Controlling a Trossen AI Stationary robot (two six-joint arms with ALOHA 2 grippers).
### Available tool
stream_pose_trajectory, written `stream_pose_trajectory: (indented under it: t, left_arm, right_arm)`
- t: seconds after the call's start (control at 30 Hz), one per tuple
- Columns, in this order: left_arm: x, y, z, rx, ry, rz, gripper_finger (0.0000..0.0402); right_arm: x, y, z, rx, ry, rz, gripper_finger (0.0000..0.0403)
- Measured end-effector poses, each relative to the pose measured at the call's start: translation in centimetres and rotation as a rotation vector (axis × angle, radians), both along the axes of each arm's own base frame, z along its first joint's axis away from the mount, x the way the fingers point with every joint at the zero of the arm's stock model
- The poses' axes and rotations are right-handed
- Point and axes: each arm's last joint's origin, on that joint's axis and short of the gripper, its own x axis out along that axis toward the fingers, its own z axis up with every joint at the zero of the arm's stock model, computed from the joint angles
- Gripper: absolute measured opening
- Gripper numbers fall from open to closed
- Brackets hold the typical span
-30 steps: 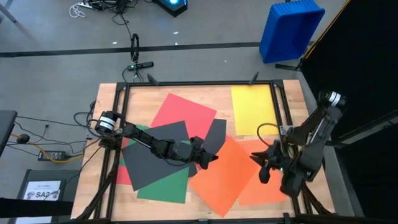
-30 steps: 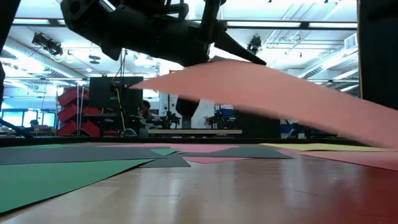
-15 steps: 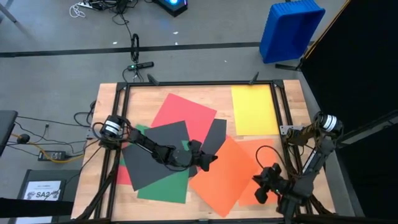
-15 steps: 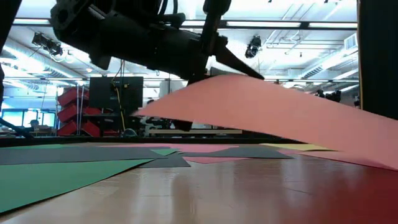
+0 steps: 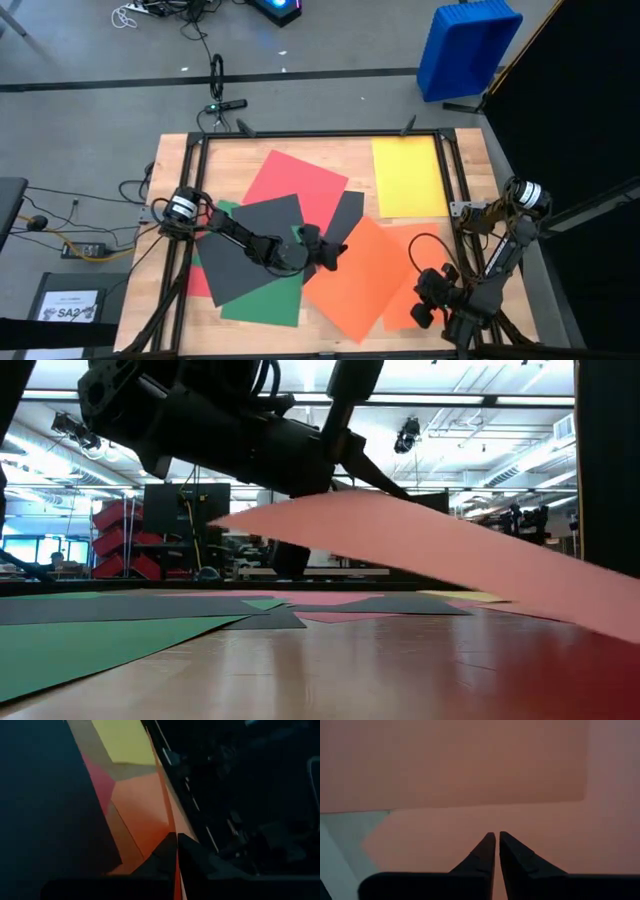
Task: Organize paper
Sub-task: Stack the orange colored paper on top of the orange colored papers
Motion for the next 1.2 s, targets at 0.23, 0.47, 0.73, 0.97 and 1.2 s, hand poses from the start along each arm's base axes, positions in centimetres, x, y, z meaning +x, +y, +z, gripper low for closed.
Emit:
stream_pose_trajectory:
  t: [0.23, 0.47, 0.73, 0.97, 1.2]
  left_arm:
    - [0.1, -0.2, -1.1, -0.024, -0.02, 0.04, 0.0]
    - [0.2, -0.2, -1.4, -0.028, -0.035, 0.044, 0.0]
    - [0.2, -0.3, -1.4, -0.008, -0.028, 0.007, 0.0]
    - [0.3, -0.5, -1.4, 0.003, -0.011, -0.087, 0.0]
    - [0.4, -0.5, -1.5, 0.025, 0.009, -0.17, 0.0]
  right_arm:
    - [0.1, -0.1, -0.2, 0.017, -0.008, -0.053, 0.0001]
    - [0.9, -1.4, -1.1, 0.007, 0.052, -0.111, 0.0]
    - [2.0, -2.8, -1.7, -0.003, 0.107, -0.155, 0.0]
    - [3.3, -4.2, -2.1, -0.02, 0.137, -0.174, 0.0]
    - [5.1, -5.3, -2.0, -0.052, 0.144, -0.121, 0.0]
